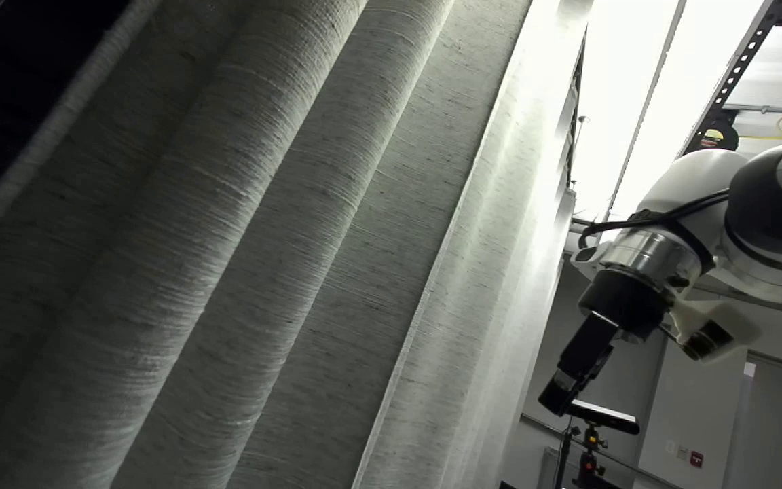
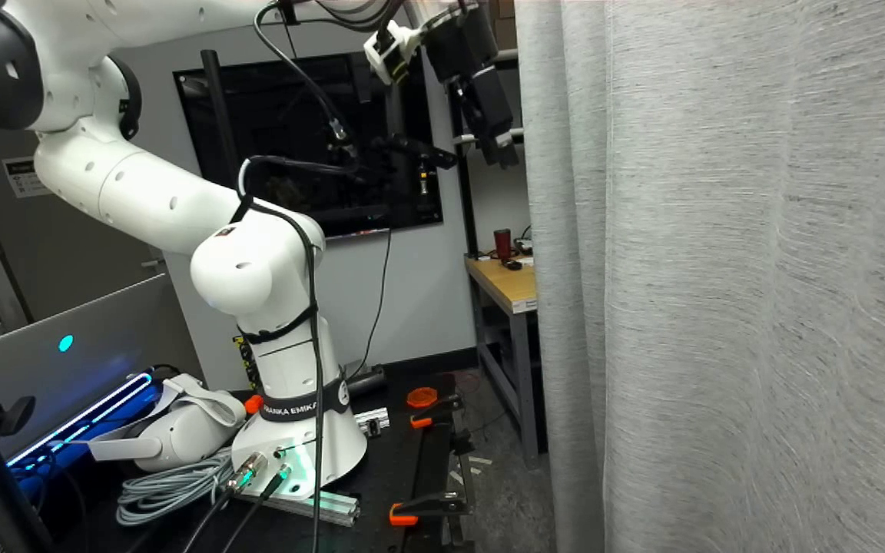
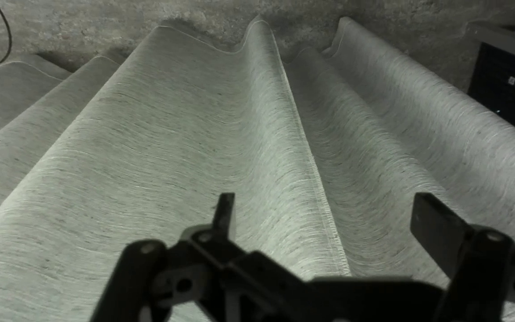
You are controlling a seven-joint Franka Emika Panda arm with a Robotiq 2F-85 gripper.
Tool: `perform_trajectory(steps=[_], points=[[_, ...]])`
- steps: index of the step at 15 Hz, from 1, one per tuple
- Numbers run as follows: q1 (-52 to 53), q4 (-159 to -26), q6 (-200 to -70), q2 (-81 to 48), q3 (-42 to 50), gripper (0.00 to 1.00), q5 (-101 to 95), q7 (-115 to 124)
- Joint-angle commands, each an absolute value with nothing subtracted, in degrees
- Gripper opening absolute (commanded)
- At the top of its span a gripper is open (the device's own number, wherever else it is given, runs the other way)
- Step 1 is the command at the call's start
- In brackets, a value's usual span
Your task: Move the curtain to the right
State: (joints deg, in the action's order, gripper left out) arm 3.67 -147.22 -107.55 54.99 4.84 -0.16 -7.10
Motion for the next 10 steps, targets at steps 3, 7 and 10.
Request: perform_trajectory(steps=[3,7,10], points=[[9.5,-147.9,-112.9,51.9,4.2,1.0,7.9,-10.6],[14.1,-147.3,-113.3,50.0,2.7,1.0,13.6,-12.6],[13.3,-147.4,-112.2,50.2,1.7,1.0,13.8,-11.7]])
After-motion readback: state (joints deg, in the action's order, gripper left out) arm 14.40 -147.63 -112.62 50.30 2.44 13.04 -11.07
